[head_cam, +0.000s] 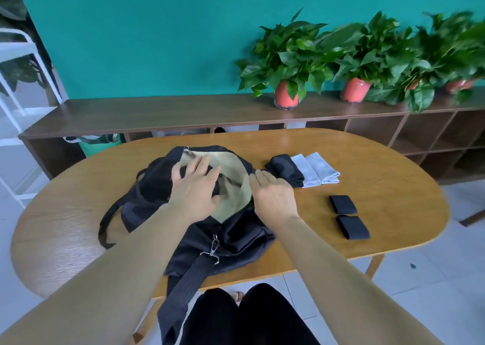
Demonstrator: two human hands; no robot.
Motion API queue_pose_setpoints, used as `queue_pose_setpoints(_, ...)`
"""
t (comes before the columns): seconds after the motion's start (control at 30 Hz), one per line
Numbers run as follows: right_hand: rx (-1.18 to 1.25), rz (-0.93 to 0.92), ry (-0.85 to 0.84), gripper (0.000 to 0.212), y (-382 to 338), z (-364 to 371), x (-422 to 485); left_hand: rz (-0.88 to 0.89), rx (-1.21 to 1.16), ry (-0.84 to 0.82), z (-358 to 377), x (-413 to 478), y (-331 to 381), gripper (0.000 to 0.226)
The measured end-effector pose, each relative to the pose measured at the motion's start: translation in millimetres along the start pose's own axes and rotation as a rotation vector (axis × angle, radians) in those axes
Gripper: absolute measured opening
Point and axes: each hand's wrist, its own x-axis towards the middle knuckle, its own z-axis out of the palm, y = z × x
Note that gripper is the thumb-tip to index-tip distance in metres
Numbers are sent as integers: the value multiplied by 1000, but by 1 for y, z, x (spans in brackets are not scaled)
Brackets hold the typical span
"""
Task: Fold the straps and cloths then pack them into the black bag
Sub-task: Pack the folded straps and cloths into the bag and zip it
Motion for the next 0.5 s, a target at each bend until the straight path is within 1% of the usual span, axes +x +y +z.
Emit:
queue_pose_setpoints(0.07, -23, 72, 3, 28, 29, -1, -22, 23, 9, -10, -1, 4, 17, 62)
queue_pose_setpoints(0.13, -79, 173, -36, 32, 60, 3, -47, 39, 16, -33, -3, 8, 33, 64)
queue_pose_setpoints(0.2, -107, 290, -140, 35, 85, 9, -73, 52, 26, -48, -3, 10, 47, 66)
queue_pose_setpoints(0.3, -191, 438, -351, 39, 107, 18, -112, 74, 28, -55, -1, 14, 64, 68)
queue_pose_setpoints(0.4, -152, 505, -405, 42, 115, 23, -139, 89, 29, -70, 4, 15, 79, 67)
queue_pose_setpoints(0.5, -93, 508, -437, 44, 113, 26, -150, 96, 46, -89, 9, 14, 88, 67)
